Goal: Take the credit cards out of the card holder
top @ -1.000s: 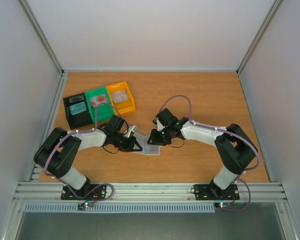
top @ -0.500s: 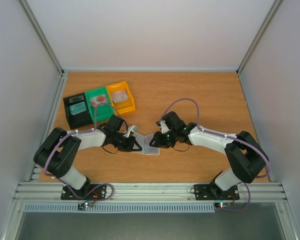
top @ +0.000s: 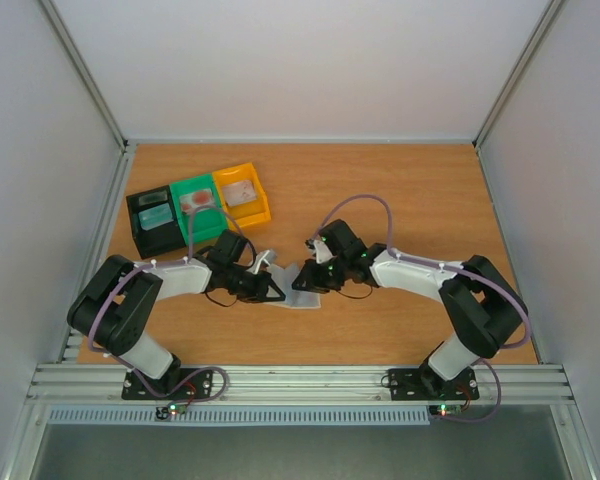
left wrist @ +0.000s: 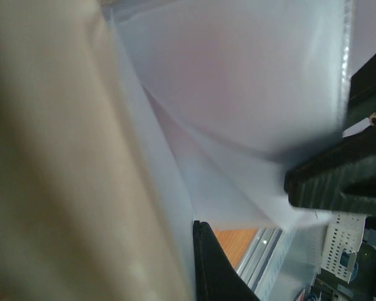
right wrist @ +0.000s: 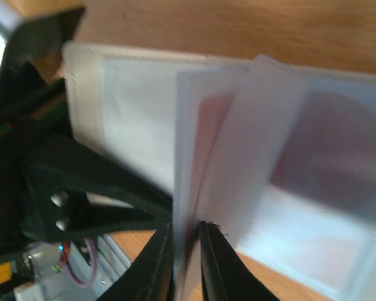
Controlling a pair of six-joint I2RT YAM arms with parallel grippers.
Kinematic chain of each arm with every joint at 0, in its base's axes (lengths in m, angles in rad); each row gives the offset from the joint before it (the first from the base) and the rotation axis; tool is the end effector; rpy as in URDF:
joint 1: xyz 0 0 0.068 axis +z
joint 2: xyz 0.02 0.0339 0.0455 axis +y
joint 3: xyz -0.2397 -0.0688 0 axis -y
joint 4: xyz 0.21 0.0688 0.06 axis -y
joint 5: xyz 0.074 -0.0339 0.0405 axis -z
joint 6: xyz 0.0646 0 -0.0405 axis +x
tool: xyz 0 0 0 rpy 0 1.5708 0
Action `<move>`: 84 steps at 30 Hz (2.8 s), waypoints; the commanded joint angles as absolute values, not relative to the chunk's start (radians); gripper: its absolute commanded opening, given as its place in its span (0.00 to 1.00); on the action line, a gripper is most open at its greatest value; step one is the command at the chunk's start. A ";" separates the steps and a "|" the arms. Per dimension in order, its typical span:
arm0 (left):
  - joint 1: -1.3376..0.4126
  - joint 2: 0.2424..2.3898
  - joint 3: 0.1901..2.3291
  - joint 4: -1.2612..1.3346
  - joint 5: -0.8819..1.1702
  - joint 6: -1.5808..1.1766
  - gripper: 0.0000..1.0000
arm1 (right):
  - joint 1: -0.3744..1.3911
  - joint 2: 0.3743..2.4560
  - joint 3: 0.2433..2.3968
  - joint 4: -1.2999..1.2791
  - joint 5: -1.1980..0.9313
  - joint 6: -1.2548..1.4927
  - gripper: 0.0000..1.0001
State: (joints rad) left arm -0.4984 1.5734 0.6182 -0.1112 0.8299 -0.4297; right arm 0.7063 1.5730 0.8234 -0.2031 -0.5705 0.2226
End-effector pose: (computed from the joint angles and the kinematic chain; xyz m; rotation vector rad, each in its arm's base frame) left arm 0.1948 -0.1603 0.1134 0.4039 2.7207 -1.3918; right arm 0.1976 0.2144 0.1494 -0.8722 2.5037 1.0696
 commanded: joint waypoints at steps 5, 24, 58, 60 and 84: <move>-0.500 1.552 0.606 -0.046 0.882 -0.419 0.00 | 0.750 1.630 0.935 -0.146 -0.568 0.221 0.24; -0.499 1.545 0.606 -0.055 0.874 -0.417 0.00 | 0.761 1.625 1.083 -0.744 -0.035 0.205 0.36; -0.436 1.500 0.622 -0.150 0.867 -0.365 0.33 | 0.801 1.810 1.052 -0.444 -0.274 0.200 0.42; -0.401 1.477 0.620 -0.184 0.858 -0.356 0.41 | 0.801 1.814 1.050 -0.438 -0.281 0.196 0.41; -0.324 1.470 0.569 -0.110 0.817 -0.442 0.21 | 0.801 1.797 1.055 -0.395 -0.330 0.192 0.41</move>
